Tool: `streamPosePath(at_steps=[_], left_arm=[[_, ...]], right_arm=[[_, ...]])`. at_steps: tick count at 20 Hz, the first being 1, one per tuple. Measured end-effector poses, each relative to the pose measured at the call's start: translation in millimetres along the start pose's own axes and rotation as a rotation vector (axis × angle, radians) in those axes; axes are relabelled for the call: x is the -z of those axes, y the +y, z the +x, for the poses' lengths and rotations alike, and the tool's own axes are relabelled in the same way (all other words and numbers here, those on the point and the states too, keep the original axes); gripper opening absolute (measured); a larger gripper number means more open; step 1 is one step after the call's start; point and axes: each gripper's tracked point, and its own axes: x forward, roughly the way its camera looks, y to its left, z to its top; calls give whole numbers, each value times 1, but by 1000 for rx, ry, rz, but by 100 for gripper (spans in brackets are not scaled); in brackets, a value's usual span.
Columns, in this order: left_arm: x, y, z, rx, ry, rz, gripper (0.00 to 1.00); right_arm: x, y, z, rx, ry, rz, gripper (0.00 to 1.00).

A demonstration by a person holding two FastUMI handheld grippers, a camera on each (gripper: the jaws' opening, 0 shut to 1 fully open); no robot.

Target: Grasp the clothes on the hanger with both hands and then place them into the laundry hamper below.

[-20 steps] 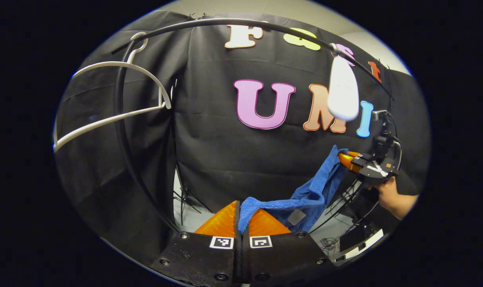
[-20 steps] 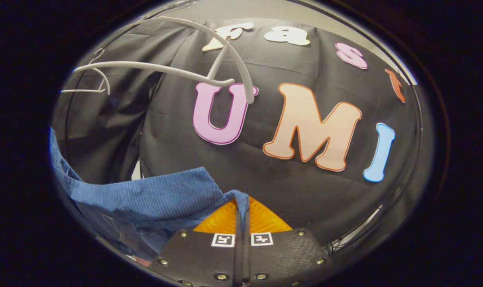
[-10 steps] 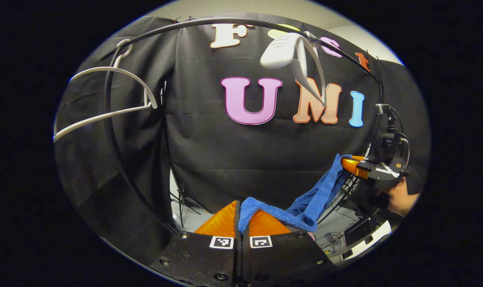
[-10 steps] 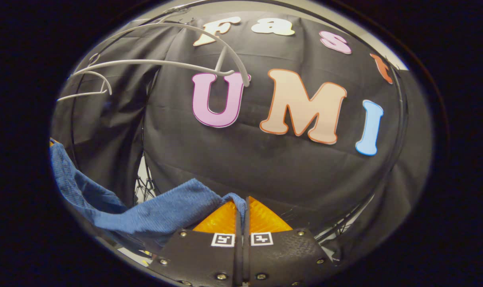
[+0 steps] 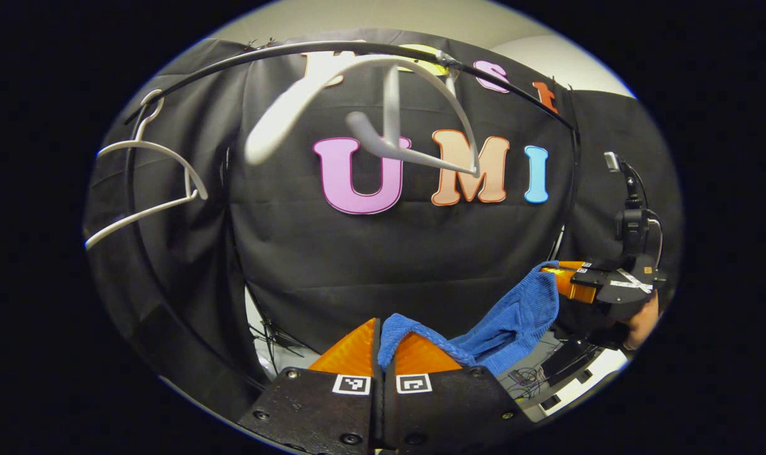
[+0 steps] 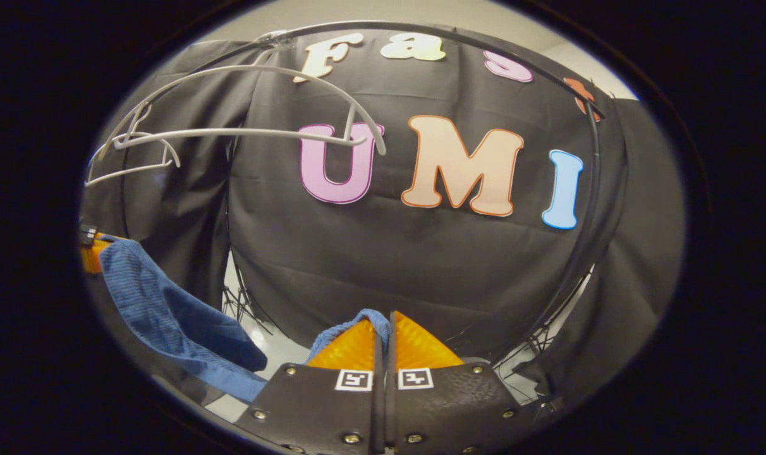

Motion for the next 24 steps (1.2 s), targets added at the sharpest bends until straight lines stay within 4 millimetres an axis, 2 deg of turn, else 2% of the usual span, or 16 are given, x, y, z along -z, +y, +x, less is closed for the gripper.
streamPosePath(at_steps=[5, 13, 15, 20, 24], left_arm=[[-18, -5, 3, -19, -48, 14, 1], [-26, -54, 15, 105, -44, 6, 2], [-39, -70, 16, 136, -69, 12, 1], [-74, -88, 17, 156, -120, -7, 1], [-103, -101, 12, 174, -143, -33, 1]], right_arm=[[-12, 11, -20, 0, -7, -9, 1], [-46, 33, -52, -30, -23, 16, 1], [-58, 38, -59, -44, -31, 42, 1], [-90, 52, -74, -86, -69, 78, 1], [-114, 48, -81, -104, -103, 138, 3]])
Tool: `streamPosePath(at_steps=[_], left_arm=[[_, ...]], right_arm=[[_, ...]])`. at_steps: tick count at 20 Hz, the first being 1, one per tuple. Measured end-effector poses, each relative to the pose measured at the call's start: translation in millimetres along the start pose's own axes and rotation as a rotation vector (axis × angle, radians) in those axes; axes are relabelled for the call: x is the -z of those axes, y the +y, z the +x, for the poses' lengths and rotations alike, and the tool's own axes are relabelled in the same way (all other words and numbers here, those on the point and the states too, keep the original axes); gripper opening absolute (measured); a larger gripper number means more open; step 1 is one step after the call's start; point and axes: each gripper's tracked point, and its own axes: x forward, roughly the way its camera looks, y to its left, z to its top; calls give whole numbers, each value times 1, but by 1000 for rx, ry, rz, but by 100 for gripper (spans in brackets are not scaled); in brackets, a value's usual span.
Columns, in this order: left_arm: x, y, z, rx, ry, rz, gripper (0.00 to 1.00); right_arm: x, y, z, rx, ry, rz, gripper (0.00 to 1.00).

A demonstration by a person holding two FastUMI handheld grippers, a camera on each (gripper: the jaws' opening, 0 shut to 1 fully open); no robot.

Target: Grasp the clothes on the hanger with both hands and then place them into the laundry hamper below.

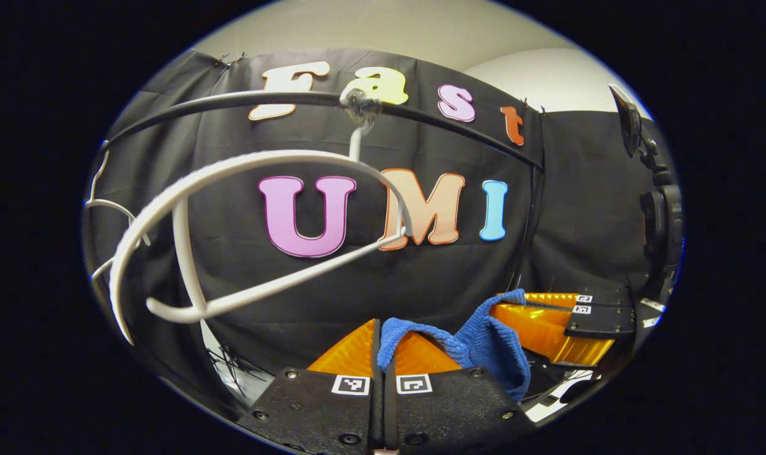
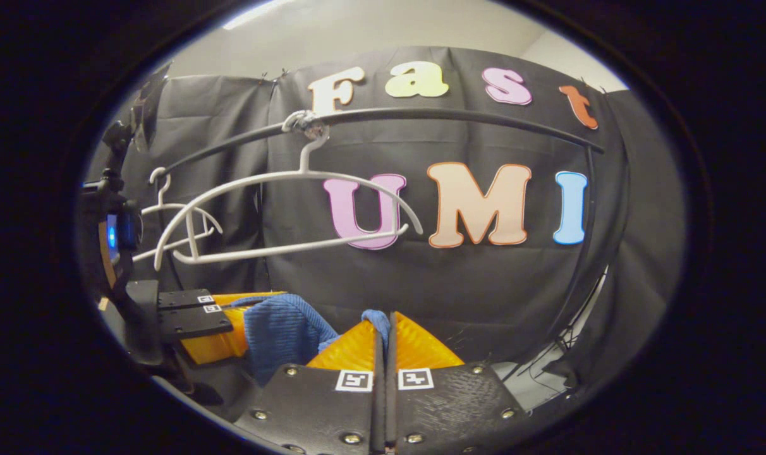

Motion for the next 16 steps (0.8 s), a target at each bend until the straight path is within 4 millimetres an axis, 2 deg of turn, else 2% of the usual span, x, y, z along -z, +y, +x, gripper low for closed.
streamPosePath(at_steps=[4, 6, 7, 10, 16], left_arm=[[-27, -10, 2, 20, -53, 0, 1], [-25, -12, 5, 16, -54, 9, 1], [-21, -12, 6, 13, -47, 11, 1], [-6, -10, 11, 10, -27, 12, 1], [53, -1, 24, -20, 94, -10, 2]], right_arm=[[-12, -11, 2, 14, -11, 53, 1], [-11, -13, 4, 18, -13, 54, 1], [-7, -10, 5, 14, -6, 49, 3], [9, -9, 9, 7, 17, 36, 1], [67, -9, 19, -1, 129, 30, 0]])
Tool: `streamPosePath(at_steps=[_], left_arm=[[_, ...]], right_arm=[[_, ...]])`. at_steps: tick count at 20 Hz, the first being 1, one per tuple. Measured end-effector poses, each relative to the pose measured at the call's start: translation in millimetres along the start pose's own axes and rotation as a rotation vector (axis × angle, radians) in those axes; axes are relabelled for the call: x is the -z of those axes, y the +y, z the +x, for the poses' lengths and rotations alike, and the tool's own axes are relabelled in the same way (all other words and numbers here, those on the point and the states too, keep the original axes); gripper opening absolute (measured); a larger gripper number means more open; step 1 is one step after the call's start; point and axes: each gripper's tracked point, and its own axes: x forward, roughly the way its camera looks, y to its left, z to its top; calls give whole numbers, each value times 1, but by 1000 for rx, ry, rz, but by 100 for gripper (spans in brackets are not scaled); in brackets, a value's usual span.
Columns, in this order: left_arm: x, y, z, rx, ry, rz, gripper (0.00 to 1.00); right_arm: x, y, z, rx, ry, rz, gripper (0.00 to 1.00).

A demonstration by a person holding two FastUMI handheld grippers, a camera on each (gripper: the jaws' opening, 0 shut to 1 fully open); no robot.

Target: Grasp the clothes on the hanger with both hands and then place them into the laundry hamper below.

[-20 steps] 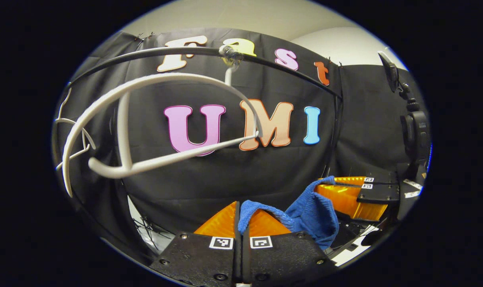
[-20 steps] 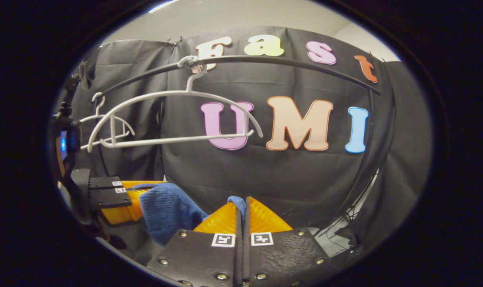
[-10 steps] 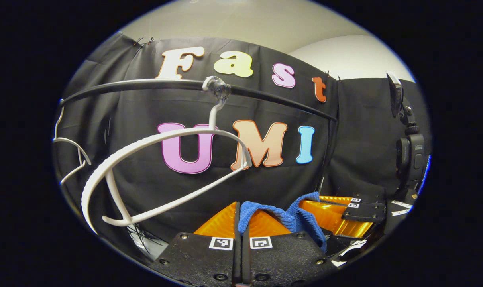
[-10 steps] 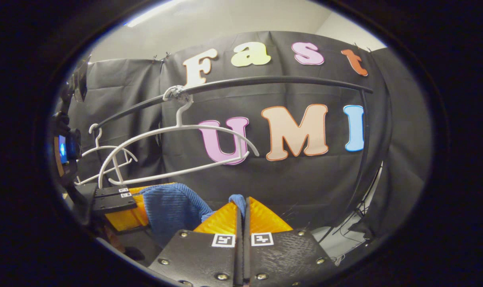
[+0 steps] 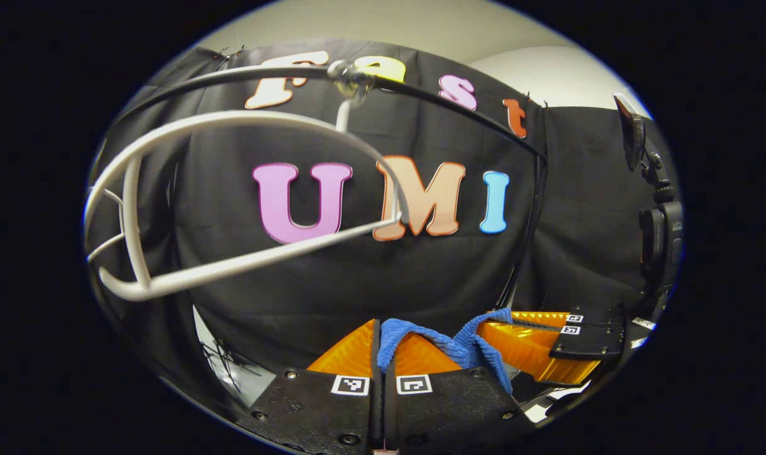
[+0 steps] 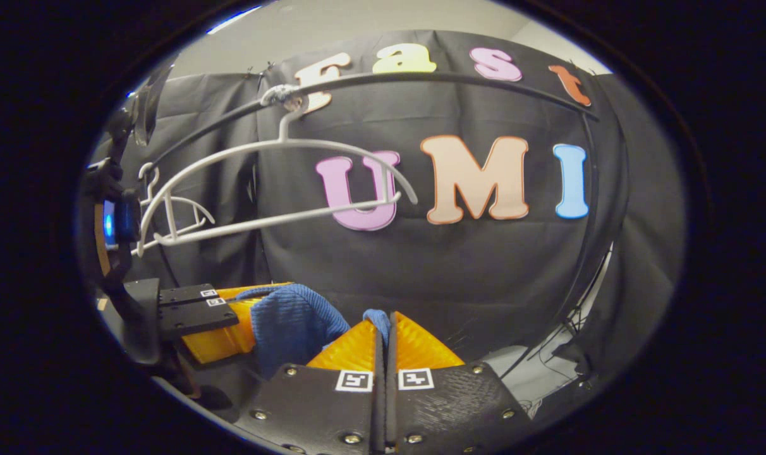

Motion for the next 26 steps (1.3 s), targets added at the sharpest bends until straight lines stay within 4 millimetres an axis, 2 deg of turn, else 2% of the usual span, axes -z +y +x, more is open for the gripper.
streamPosePath(at_steps=[4, 9, 12, 13, 15, 19, 21, 23, 26], left_arm=[[33, 2, 12, -15, 77, 10, 2], [83, 11, 22, -33, 189, -11, 2], [117, 18, 27, -45, 265, -3, 2], [129, 20, 27, -53, 291, 2, 2], [146, 23, 31, -69, 342, 5, 2], [183, 20, 29, -46, 433, -15, 2], [205, 24, 29, -43, 490, 3, 2], [232, 26, 31, -50, 552, 18, 2], [266, 27, 30, -76, 647, -11, 3]], right_arm=[[35, -7, 11, -4, 73, 32, 1], [80, -23, 24, 12, 163, 35, 1], [109, -23, 31, 4, 239, 53, 1], [125, -23, 32, 4, 261, 59, 1], [144, -24, 43, 4, 301, 76, 1], [178, -29, 55, 11, 369, 67, 1], [204, -29, 58, 5, 430, 50, 1], [228, -30, 62, -4, 482, 64, 1], [253, -31, 65, -34, 557, 91, 1]])
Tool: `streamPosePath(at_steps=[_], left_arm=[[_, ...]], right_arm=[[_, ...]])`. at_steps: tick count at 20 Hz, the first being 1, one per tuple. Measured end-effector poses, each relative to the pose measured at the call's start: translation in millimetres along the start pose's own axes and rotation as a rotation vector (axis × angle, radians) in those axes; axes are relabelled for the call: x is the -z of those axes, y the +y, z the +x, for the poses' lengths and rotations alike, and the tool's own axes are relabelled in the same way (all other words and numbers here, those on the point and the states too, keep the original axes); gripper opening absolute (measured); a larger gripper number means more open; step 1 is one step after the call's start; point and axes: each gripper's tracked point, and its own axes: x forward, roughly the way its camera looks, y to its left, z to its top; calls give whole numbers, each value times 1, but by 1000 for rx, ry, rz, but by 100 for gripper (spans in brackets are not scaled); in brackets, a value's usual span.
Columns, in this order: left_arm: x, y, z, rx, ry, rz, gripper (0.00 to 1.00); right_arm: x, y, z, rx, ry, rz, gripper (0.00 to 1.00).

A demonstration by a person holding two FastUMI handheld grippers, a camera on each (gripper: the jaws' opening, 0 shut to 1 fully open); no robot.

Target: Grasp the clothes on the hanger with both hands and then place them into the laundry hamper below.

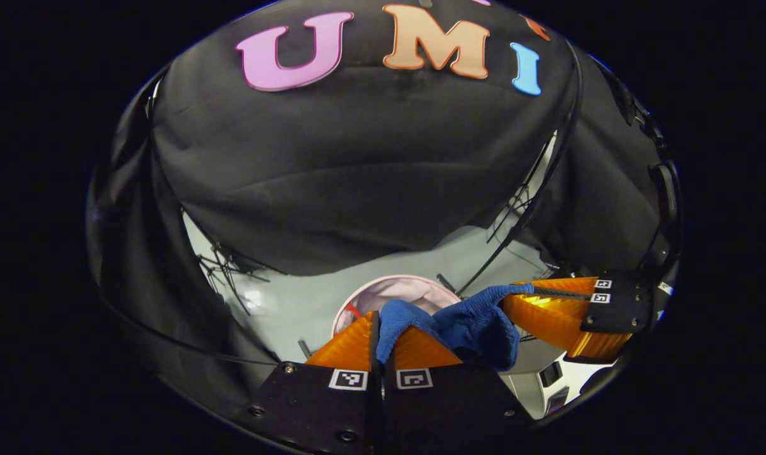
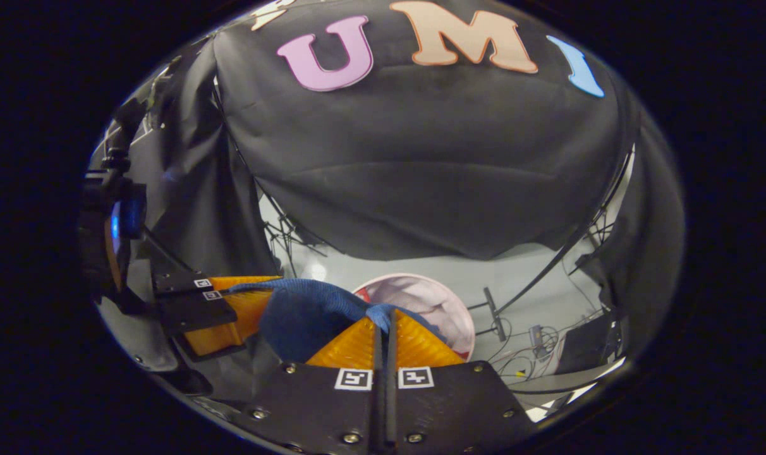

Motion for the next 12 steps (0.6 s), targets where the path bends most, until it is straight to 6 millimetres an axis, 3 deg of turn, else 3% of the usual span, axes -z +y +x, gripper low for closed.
streamPosePath(at_steps=[6, 8, 10, 12], left_arm=[[50, 13, 24, -32, 153, -64, 5], [53, 11, 29, -22, 178, -93, 8], [52, 5, 30, -10, 189, -93, 10], [55, 3, 29, 0, 199, -107, 19]], right_arm=[[36, 6, 31, -8, 98, -20, 1], [44, 8, 34, -20, 115, -19, 3], [39, 8, 31, -24, 109, -11, 3], [35, 4, 33, 1, 94, -13, 5]])
